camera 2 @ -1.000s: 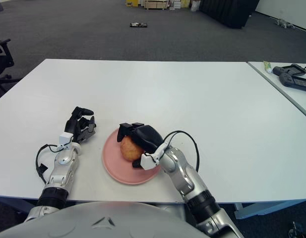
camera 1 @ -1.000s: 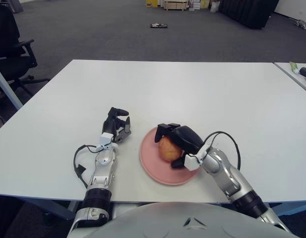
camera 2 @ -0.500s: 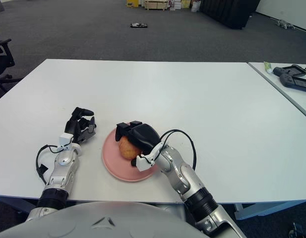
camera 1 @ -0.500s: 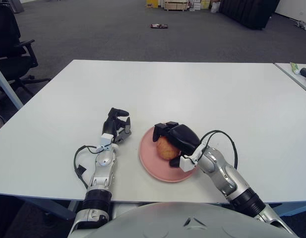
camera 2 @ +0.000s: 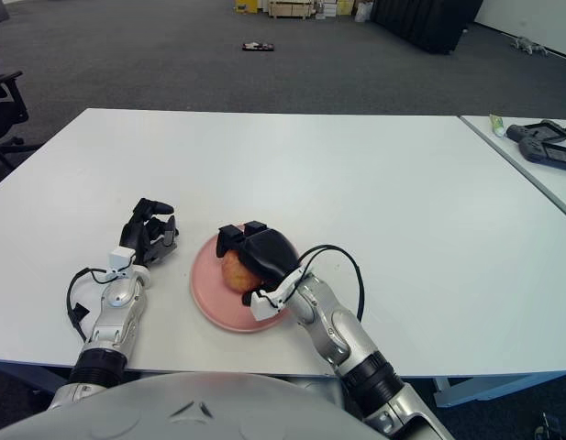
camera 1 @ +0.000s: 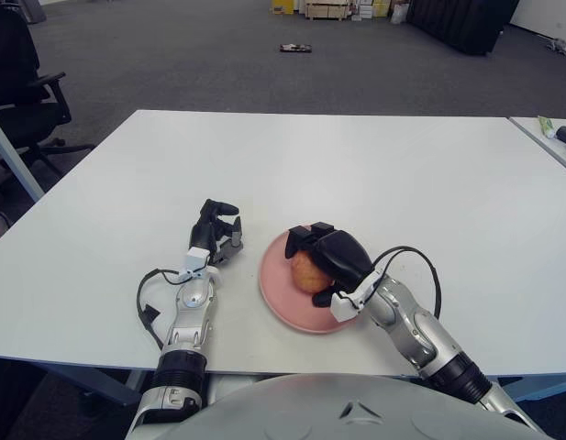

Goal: Put the apple into the plate.

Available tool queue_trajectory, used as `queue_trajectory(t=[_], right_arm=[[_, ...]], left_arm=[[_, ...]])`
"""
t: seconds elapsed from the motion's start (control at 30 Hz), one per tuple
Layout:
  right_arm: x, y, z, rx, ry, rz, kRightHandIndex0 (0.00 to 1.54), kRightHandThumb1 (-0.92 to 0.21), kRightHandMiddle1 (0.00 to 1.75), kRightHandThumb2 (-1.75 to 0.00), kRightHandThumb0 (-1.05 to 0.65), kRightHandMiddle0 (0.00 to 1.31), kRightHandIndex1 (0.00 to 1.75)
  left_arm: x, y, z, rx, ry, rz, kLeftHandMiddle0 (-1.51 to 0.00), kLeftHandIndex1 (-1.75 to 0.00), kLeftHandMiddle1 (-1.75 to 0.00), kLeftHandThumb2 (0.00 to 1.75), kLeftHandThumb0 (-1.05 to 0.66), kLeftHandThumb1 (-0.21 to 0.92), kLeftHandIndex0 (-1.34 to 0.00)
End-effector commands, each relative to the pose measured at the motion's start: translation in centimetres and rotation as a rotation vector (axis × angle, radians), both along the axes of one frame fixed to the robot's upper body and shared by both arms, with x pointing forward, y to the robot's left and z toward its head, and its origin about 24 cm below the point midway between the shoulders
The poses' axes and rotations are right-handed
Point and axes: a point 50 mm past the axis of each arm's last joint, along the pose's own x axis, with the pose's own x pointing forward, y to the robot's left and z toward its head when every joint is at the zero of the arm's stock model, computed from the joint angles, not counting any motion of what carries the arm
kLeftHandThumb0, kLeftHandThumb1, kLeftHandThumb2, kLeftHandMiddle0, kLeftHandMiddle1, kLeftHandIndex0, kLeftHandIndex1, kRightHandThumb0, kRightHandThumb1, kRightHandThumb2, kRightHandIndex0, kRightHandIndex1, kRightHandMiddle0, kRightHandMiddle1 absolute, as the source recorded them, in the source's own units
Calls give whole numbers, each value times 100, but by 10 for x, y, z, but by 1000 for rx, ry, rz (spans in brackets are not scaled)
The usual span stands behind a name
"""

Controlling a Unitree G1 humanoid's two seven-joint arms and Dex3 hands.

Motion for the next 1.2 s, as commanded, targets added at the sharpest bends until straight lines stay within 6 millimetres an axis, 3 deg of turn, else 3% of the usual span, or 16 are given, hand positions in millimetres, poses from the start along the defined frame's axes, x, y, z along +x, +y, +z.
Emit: queue_trajectory(t=[0.0,0.03,0.07,0.13,0.3,0.53,0.7,0.8,0.9,1.03,1.17], right_arm=[[-2,-19,-3,-18,105,20,5,-49,104,-85,-64,10,70],[-2,-21,1,1,122,35,4,-50,96,-83,-68,8,59],[-2,-22,4,14,135,46,2,-54,74,-77,-76,5,37],[-1,-26,12,38,157,66,1,-61,45,-65,-86,2,15],[-2,-32,25,123,263,107,0,-67,12,-52,-96,0,2],[-6,-35,25,321,452,149,0,-68,1,-41,-103,0,0],[-8,-42,37,461,537,205,0,-67,0,-38,-105,0,0],[-7,-46,43,547,559,254,0,-72,0,-32,-105,0,0],[-9,-53,40,710,592,314,0,-80,0,-30,-105,0,0],[-20,-56,26,1018,691,317,0,-90,0,-42,-105,0,0],[-13,-54,26,1254,744,373,0,-91,0,-45,-105,0,0]], left_arm=[[-6,1,-11,-6,64,-1,-54,-175,-175,84,-38,70,-33],[-6,1,-11,-3,63,0,-54,-175,-175,84,-38,70,-33],[-6,1,-11,-1,63,1,-55,-175,-175,84,-38,70,-33],[-6,1,-11,3,62,2,-55,-175,-175,84,-38,70,-33],[-6,1,-11,0,65,2,-56,-175,-175,84,-38,70,-33],[-6,2,-12,-7,68,1,-56,-175,-175,84,-38,69,-33],[-5,2,-11,-7,64,-2,-58,-175,-175,85,-38,68,-34],[-5,2,-11,-9,62,-5,-60,-175,-175,86,-38,68,-34],[-5,2,-11,-19,61,-10,-61,-175,-175,87,-38,68,-34],[-5,2,-11,-27,65,-10,-61,-175,-175,86,-38,68,-34],[-5,3,-11,-20,70,-5,-59,-175,-175,87,-38,67,-35]])
